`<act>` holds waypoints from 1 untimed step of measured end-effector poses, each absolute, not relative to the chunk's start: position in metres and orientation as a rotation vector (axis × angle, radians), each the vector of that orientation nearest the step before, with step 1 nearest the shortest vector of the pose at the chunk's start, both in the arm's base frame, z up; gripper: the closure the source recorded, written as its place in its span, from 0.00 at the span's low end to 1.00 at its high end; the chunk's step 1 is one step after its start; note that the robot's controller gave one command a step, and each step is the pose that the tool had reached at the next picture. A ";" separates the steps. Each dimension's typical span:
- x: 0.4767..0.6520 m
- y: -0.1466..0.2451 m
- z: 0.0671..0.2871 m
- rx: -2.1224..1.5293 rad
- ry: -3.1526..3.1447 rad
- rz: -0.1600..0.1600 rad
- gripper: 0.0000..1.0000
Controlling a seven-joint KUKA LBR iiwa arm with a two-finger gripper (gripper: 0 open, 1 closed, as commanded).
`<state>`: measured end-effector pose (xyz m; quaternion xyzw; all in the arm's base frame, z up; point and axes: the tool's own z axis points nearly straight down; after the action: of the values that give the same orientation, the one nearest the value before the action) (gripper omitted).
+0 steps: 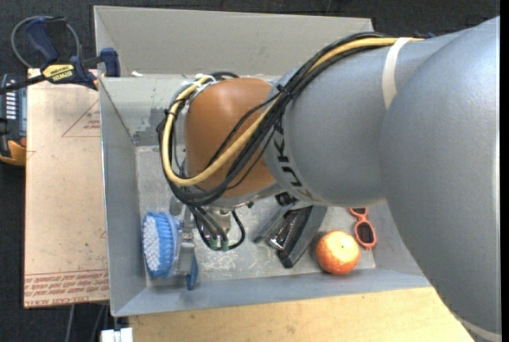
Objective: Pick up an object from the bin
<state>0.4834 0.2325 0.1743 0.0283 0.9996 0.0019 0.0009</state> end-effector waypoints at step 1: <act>0.491 0.207 0.165 0.109 3.131 0.006 1.00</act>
Offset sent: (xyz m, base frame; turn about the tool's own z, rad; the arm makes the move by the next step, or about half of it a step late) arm 0.0000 0.0000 0.0000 0.0000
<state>0.4906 0.2068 0.1645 0.0348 0.9994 0.0018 0.0044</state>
